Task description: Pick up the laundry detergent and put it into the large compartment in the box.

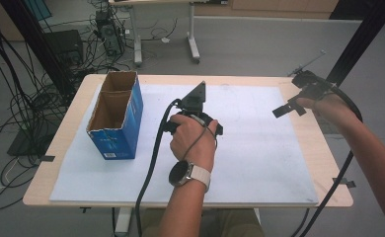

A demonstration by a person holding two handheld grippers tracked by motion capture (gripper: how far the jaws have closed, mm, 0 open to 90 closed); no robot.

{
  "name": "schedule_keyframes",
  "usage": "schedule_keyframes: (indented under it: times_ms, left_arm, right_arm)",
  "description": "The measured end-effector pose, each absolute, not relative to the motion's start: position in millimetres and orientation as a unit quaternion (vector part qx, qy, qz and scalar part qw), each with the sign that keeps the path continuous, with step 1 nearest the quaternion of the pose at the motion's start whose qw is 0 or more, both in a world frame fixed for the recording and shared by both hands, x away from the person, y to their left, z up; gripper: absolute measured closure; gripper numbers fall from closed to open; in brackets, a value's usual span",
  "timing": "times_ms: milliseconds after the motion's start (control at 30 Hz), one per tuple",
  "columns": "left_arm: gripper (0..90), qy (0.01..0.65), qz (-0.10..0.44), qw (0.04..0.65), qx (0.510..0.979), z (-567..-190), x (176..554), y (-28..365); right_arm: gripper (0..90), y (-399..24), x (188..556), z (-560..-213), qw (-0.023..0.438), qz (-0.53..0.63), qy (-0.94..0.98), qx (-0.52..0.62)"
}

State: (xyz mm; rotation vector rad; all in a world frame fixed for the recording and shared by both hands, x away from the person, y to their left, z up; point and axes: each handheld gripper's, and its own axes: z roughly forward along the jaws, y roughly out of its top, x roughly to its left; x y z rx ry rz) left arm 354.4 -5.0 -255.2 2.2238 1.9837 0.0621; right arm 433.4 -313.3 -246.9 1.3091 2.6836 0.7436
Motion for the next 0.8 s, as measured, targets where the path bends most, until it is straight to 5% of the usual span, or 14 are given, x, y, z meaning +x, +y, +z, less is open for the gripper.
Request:
schedule_keyframes:
  times_ms: [800]
  left_arm:
    - [8.8, 0.661, 0.023, 0.074, 0.746, -258.0, 356.4, -4.3]
  right_arm:
    - [9.0, -312.7, 434.5, -249.7, 0.031, 0.241, 0.872, 0.424]
